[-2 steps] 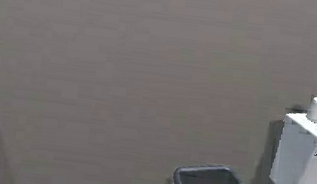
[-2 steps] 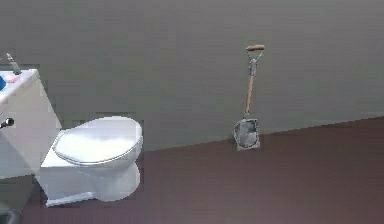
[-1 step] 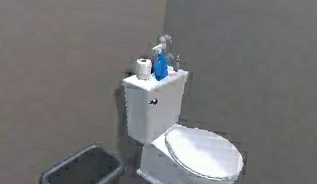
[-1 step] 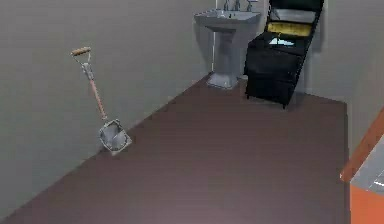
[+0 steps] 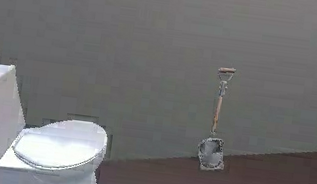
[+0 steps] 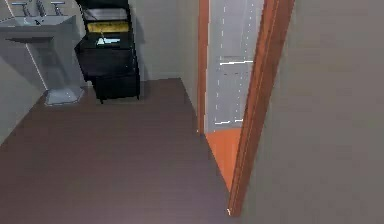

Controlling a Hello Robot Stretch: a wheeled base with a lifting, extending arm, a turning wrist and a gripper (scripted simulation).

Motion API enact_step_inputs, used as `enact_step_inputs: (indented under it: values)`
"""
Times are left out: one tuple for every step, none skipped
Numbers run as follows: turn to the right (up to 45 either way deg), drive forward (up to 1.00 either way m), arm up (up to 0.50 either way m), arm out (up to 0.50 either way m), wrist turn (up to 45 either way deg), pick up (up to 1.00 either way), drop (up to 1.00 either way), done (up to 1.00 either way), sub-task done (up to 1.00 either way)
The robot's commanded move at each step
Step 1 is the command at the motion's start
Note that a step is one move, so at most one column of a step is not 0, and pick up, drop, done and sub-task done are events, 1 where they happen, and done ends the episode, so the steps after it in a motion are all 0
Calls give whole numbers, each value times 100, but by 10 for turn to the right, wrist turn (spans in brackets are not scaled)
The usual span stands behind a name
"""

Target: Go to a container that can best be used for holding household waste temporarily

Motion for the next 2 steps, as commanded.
enact_step_inputs:
  values:
    - [450,0,0,0,0,0,0,0,0]
    - [0,10,0,0,0,0,0,0,0]
